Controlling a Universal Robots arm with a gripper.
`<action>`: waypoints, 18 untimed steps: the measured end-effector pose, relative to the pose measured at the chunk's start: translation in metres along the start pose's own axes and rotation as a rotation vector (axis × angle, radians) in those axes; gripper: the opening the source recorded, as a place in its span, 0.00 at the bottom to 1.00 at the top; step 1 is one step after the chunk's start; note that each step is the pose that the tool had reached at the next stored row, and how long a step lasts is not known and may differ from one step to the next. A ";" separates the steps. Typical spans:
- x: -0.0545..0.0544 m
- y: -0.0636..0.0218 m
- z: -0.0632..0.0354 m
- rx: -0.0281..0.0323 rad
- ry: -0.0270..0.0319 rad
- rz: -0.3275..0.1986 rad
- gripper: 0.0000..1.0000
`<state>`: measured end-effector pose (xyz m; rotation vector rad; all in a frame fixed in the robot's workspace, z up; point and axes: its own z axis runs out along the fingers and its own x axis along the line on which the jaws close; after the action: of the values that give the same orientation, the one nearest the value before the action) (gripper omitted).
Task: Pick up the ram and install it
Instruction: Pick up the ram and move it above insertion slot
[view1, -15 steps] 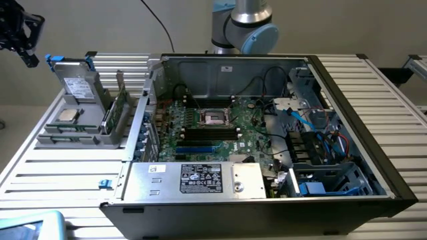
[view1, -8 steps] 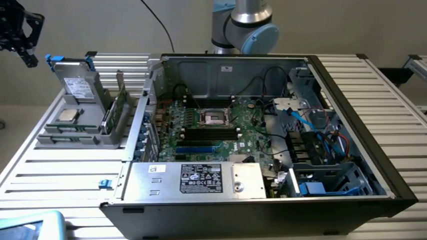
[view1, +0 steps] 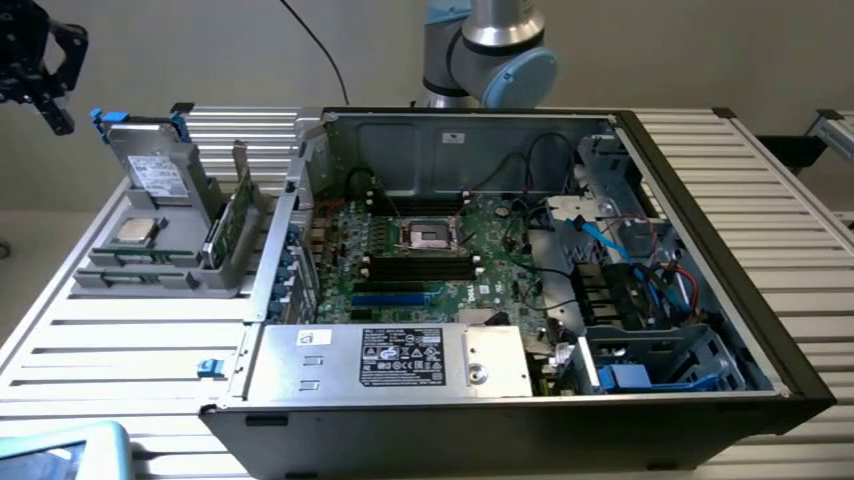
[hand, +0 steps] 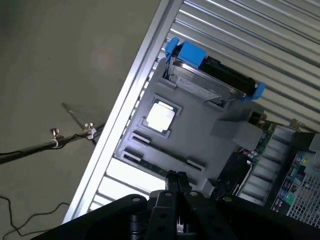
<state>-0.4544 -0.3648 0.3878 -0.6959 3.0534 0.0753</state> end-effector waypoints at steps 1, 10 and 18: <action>0.000 0.0000 0.0000 -0.0004 0.0008 -0.018 0.11; 0.000 0.0000 0.0001 -0.0035 0.0082 -0.181 0.11; 0.000 0.0000 0.0002 -0.0063 0.0147 -0.326 0.11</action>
<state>-0.4544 -0.3648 0.3876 -1.1864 2.9069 0.0768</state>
